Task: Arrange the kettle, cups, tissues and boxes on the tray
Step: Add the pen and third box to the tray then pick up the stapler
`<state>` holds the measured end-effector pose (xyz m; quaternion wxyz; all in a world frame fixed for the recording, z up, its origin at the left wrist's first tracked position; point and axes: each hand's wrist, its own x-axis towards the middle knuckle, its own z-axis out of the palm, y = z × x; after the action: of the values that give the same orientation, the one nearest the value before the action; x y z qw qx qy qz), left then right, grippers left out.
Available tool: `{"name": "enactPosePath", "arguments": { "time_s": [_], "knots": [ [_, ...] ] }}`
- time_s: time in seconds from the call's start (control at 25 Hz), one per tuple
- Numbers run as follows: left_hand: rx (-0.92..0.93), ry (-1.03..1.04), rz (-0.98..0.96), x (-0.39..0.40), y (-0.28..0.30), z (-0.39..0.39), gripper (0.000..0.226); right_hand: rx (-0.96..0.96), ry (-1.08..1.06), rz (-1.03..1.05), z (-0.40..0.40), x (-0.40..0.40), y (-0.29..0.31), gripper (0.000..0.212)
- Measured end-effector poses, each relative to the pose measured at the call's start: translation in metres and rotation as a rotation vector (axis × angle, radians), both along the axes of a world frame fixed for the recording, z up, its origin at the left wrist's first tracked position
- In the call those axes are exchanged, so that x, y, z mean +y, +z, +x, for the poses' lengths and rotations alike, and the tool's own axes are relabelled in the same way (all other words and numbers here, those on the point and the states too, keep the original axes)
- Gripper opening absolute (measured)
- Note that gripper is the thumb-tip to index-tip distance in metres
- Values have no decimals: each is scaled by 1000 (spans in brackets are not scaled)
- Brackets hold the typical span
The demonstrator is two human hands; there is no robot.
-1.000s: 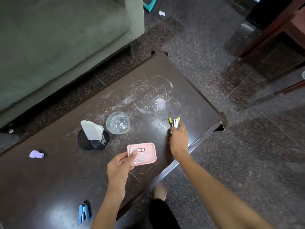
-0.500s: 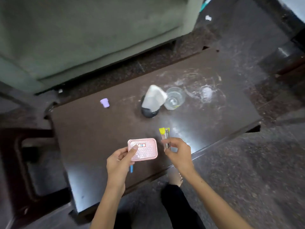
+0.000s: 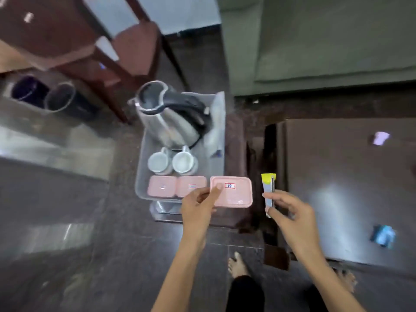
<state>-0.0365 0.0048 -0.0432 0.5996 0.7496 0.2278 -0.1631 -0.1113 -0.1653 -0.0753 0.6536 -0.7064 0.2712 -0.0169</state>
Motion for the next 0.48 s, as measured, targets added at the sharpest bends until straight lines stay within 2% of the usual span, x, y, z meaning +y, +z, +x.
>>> {"name": "enactPosePath", "arguments": {
  "time_s": [0.16, 0.28, 0.48],
  "knots": [
    [-17, 25, 131, 86, -12, 38, 27, -43, 89, -55, 44, 71, -3, 51],
    [-28, -3, 235, 126, -22, 60, 27, -58, 131, -130, 68, 94, -4, 53],
    [-53, -163, 581, 167, -35, 80, 28, -38, 178, -216, 94, 112, -7, 44]
  ]
}}
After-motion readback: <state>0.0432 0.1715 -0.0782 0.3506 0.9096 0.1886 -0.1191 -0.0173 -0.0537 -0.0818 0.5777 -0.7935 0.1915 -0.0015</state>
